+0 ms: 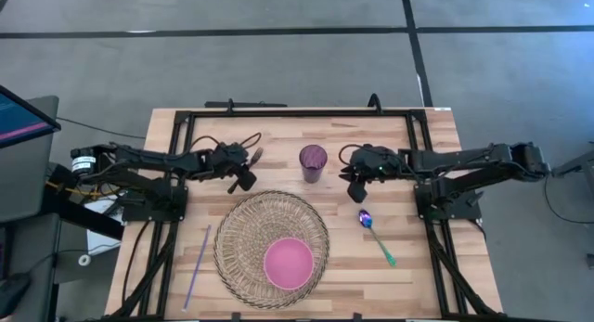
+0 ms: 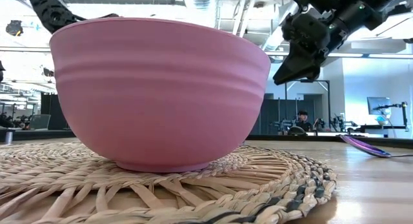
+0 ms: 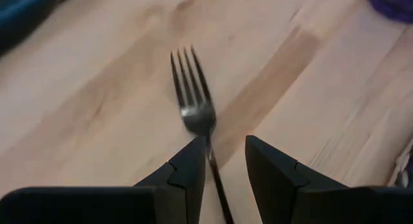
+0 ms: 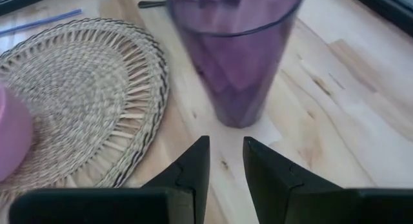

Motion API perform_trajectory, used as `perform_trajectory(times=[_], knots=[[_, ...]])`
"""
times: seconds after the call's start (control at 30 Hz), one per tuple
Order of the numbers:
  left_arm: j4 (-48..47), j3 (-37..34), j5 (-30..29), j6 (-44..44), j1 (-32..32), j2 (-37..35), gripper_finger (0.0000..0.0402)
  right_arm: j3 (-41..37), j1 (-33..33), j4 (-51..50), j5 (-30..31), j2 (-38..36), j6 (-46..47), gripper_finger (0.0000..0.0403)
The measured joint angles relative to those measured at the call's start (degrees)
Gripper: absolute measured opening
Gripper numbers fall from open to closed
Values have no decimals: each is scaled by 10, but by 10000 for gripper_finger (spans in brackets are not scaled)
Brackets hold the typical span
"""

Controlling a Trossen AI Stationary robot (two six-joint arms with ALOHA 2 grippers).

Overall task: Pick & Place Utensil
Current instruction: Put the black fork into the pink bowl

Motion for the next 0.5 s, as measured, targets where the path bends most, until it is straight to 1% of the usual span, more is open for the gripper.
perform_trajectory(times=[0.27,0.5], knots=[[2,-26,0,-32,0,0,111,0,-37,0,0,0,0,87],[5,-28,0,-52,0,0,111,0,-59,0,0,0,0,87]])
